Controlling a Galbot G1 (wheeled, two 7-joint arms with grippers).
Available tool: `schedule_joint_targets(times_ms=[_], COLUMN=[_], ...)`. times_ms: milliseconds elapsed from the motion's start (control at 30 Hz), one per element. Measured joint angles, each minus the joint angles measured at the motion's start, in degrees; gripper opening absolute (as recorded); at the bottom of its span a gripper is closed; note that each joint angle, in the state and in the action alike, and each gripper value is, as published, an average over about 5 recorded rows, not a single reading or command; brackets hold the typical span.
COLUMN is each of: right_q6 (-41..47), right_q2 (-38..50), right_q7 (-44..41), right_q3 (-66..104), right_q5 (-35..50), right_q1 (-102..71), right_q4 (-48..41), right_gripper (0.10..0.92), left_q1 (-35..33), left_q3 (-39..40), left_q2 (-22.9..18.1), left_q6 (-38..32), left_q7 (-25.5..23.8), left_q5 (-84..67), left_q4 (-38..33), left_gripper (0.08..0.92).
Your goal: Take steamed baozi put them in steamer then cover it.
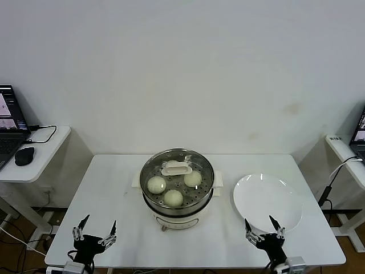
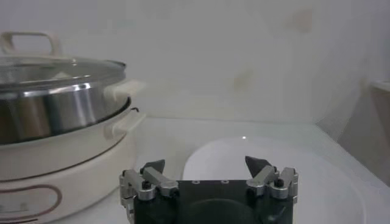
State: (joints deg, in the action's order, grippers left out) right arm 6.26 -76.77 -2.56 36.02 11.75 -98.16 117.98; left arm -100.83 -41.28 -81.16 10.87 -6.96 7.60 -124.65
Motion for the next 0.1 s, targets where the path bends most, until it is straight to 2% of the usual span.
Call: schedule_joint_targets(times_ms=[100], right_q6=[-0.04], right_q2=[0.03], right_q7=[-0.13], right_q3=[0.24], right_q5=[-0.17], right_q1=[-0.13], right_q4=[0.14], right_gripper=[0.823], left_q1=[-0.13], left_q3=[0.46], left_q2=[0.01], left_q6=[-0.24], left_q7=[0.18], left_q5=[0.30], left_q4=[-0.14], left_gripper=[0.823])
